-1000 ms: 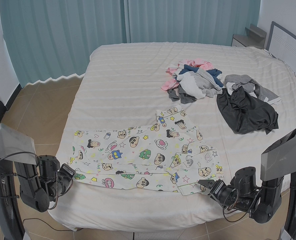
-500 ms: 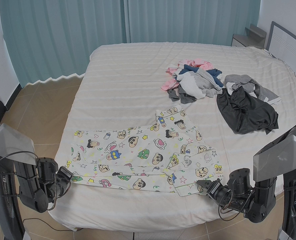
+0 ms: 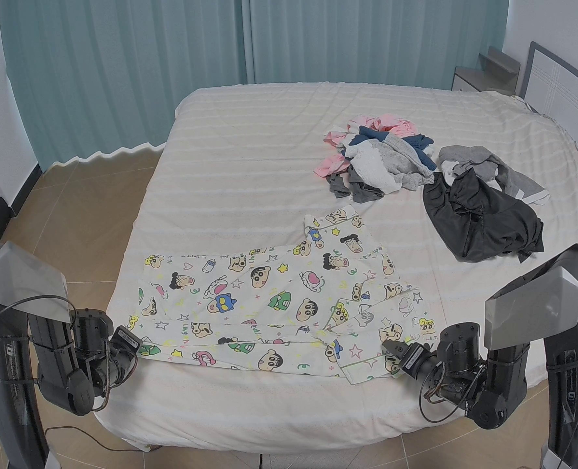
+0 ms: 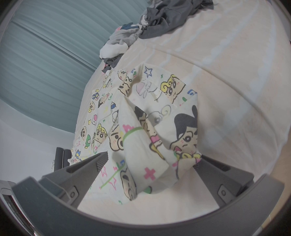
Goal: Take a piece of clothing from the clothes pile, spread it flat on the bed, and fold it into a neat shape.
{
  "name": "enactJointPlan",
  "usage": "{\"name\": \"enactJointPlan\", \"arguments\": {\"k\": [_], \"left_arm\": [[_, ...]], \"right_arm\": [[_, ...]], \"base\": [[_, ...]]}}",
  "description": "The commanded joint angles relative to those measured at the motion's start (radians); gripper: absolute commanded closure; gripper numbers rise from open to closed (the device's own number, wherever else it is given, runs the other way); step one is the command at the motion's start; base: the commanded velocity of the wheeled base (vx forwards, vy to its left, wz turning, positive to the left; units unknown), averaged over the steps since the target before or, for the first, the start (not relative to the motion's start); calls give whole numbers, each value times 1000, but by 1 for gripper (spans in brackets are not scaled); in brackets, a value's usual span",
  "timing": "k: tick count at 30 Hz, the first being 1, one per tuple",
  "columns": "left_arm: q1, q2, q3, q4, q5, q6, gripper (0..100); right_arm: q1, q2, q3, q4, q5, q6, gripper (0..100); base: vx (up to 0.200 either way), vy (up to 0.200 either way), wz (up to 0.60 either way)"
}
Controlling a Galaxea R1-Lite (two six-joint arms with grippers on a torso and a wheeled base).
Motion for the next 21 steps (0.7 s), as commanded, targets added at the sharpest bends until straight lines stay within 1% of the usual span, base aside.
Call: {"name": "enactJointPlan", "arguments": {"k": [1, 6, 11, 12, 21], "left_arm": [[0, 8, 1, -2, 0, 0, 100], [2, 12, 1, -2, 0, 6, 100], [3, 19, 1, -2, 0, 11, 100], [3, 21, 1, -2, 0, 12, 100], [3, 25, 7, -2, -1, 25, 100]], "right_arm": [[-3, 5, -21, -2, -8, -13, 0], [-6, 3, -35, -2, -13, -47, 0], [-9, 8, -36, -2, -13, -61, 0], [-9, 9, -38, -2, -13, -64, 100], [-11, 18, -50, -2, -14, -85, 100]], "base": [[0, 0, 0], [0, 0, 0], [0, 0, 0], [0, 0, 0], [0, 0, 0]]}}
